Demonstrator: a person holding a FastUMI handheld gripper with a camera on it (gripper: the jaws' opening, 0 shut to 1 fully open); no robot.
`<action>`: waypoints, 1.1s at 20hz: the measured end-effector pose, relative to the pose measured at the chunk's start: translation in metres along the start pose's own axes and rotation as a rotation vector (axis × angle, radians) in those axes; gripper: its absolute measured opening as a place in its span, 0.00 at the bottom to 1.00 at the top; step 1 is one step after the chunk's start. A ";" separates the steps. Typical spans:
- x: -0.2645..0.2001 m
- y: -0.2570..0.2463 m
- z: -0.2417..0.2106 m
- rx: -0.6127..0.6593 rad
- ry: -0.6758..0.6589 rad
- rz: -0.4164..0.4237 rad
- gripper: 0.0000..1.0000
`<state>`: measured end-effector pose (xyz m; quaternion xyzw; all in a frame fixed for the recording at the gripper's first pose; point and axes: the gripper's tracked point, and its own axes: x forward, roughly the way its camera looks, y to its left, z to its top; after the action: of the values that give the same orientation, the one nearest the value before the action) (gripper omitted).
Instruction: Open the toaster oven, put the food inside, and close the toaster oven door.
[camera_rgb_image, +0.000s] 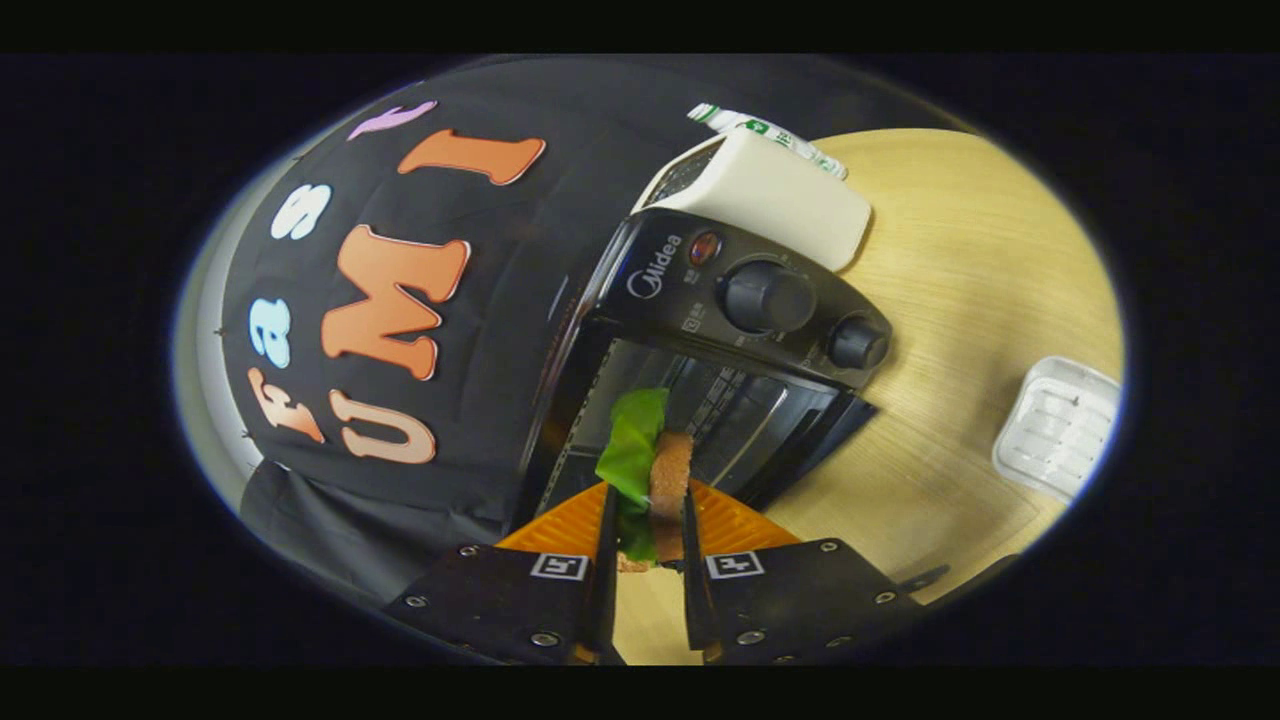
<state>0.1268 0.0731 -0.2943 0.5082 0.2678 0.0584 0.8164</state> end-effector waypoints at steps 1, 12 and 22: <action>0.007 0.001 -0.001 0.020 -0.017 -0.001 0.29; 0.057 0.001 -0.006 0.300 -0.145 -0.011 0.34; 0.045 -0.006 -0.016 0.333 -0.116 -0.083 0.66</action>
<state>0.1561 0.0991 -0.3219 0.6274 0.2467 -0.0498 0.7369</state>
